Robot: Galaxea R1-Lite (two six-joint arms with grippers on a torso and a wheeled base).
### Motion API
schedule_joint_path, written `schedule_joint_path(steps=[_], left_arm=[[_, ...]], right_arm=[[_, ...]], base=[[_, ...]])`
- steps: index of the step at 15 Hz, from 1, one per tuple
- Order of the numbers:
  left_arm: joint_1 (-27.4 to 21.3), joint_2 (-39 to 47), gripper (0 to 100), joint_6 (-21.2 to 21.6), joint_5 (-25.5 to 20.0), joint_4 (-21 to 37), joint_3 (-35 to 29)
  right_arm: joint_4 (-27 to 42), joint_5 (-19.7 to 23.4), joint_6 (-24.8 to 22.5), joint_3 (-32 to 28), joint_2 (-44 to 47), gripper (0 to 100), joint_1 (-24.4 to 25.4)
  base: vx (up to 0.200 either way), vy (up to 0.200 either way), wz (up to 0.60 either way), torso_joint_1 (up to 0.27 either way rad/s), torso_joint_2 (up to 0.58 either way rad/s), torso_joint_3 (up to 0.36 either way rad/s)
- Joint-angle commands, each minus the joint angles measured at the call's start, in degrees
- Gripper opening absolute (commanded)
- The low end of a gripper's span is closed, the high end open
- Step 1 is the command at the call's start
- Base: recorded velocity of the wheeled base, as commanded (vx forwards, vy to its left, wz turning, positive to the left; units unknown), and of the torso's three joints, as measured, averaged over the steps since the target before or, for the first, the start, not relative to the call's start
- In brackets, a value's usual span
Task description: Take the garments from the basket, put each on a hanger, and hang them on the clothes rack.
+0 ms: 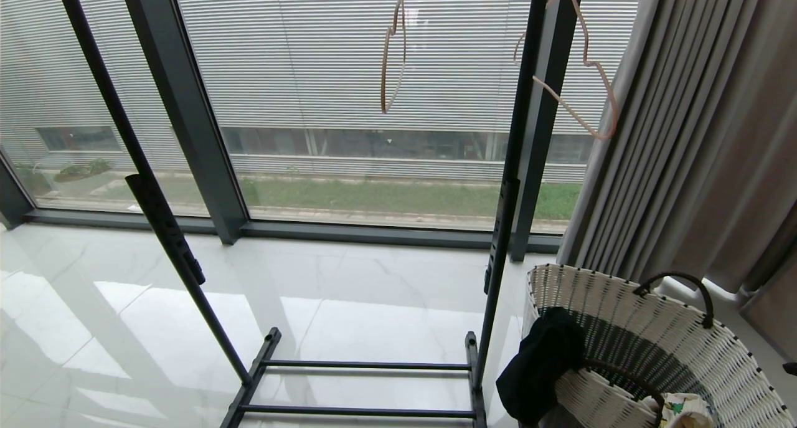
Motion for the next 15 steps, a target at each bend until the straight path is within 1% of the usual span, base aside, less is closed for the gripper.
schedule_joint_path(steps=[1,3,4,6,9,11,12,15], left_arm=[[0.1,0.0,100,0.0,0.0,0.0,0.0],[0.0,0.1,100,0.1,0.0,0.0,0.0],[0.0,0.0,100,0.1,0.0,0.0,0.0],[0.1,0.1,100,0.1,0.0,0.0,0.0],[0.1,0.1,100,0.2,0.0,-0.1,0.0],[0.1,0.1,100,0.2,0.0,0.0,0.0],[0.1,0.1,100,0.2,0.0,0.0,0.0],[0.1,0.0,100,0.2,0.0,0.0,0.0]], right_arm=[[1.2,-3.4,-8.4,-3.5,24.0,100,1.3],[1.1,-6.1,-8.1,-3.3,28.2,100,0.8],[0.9,-7.2,-8.1,-3.4,29.7,100,-0.2],[-0.7,-8.5,-8.1,-3.4,32.3,100,-1.3],[-7.2,-10.9,-8.1,-3.4,37.0,100,-2.2],[-11.5,-11.5,-8.2,-3.4,39.4,100,-2.5],[-14.3,-13.5,-8.4,-3.4,41.3,100,-3.3],[-14.8,-13.9,-8.4,-3.7,42.5,100,-3.5]], base=[[0.0,0.0,0.0,0.0,0.0,0.0],[0.0,0.0,0.0,0.0,0.0,0.0],[0.0,0.0,0.0,0.0,0.0,0.0],[0.0,0.0,0.0,0.0,0.0,0.0],[0.0,0.0,0.0,0.0,0.0,0.0],[0.0,0.0,0.0,0.0,0.0,0.0],[0.0,0.0,0.0,0.0,0.0,0.0],[0.0,0.0,0.0,0.0,0.0,0.0]])
